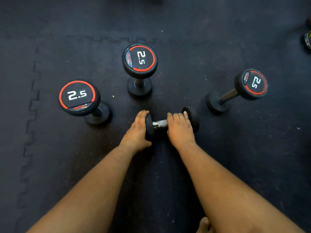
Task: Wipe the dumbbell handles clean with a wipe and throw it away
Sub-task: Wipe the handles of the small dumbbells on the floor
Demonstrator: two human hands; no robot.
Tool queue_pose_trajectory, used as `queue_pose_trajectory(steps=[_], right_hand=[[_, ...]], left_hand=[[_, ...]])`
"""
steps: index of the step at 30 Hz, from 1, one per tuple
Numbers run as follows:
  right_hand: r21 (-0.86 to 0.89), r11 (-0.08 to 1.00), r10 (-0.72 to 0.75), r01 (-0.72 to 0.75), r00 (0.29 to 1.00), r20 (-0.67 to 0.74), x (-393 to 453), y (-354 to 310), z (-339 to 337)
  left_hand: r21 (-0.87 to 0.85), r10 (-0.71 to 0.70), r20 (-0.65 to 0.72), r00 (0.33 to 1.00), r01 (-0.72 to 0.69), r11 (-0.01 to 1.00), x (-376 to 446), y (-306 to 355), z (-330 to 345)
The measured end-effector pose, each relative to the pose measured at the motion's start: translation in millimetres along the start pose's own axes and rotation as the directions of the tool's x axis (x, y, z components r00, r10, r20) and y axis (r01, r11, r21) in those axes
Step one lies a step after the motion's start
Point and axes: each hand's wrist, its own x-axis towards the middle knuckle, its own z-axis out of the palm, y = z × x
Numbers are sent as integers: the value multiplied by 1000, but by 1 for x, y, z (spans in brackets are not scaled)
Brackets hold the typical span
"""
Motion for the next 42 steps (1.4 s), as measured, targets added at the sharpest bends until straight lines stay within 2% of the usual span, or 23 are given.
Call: queue_pose_trajectory(steps=[4, 6, 9, 11, 14, 17, 20, 25, 27, 31, 35, 37, 39, 40, 42], right_hand=[[51, 998, -34, 35, 999, -34, -46, 6, 7], [55, 997, -46, 49, 998, -42, -33, 4, 5], [69, 994, -90, 85, 994, 60, -1, -7, -4], [94, 990, -110, 103, 992, 68, -6, -13, -7], [101, 981, -163, 164, 986, -16, -37, -18, -2], [76, 978, -190, 194, 980, -56, -30, -23, -1], [85, 974, -208, 208, 978, -10, -11, -33, -4], [76, 965, -241, 250, 965, -106, -49, -29, 6], [49, 963, -259, 266, 958, -121, -38, -30, 4], [130, 958, -249, 257, 965, -77, -9, -36, -2], [197, 934, -255, 299, 941, -221, -26, -25, -2], [299, 907, -197, 297, 927, -320, -33, -18, 0], [500, 848, 27, 176, 927, -374, -33, -15, -9], [623, 778, 178, 81, 923, -342, -33, -15, -14], [842, 532, 473, -95, 857, -202, -27, -7, -33]], left_hand=[[-18, 14, -5, 1000, -14, 1000, -3, -2, 0], [-4, 11, -11, 1000, -11, 1000, -2, -2, 1], [19, 9, -14, 1000, -9, 1000, 0, -2, 1], [27, 8, -17, 1000, -8, 1000, -1, 0, 0], [16, 0, -33, 999, 0, 1000, -4, 3, -1], [8, 11, -43, 999, -10, 1000, -3, 3, 1], [14, 11, -47, 999, -10, 1000, -1, 0, 2], [-13, 28, -50, 998, -28, 1000, -2, 1, 1], [-28, 13, -45, 999, -14, 1000, 0, 1, 1], [-70, -19, -28, 999, 17, 997, 3, 1, 0], [-87, 10, -31, 999, -12, 996, 1, 2, -1], [-91, 31, -26, 999, -33, 995, -1, 2, -2], [-92, 52, -26, 998, -54, 994, -1, 1, -6], [-101, 56, -33, 998, -59, 993, -3, 0, -7], [-103, 81, -76, 994, -88, 991, 0, 14, -15]])
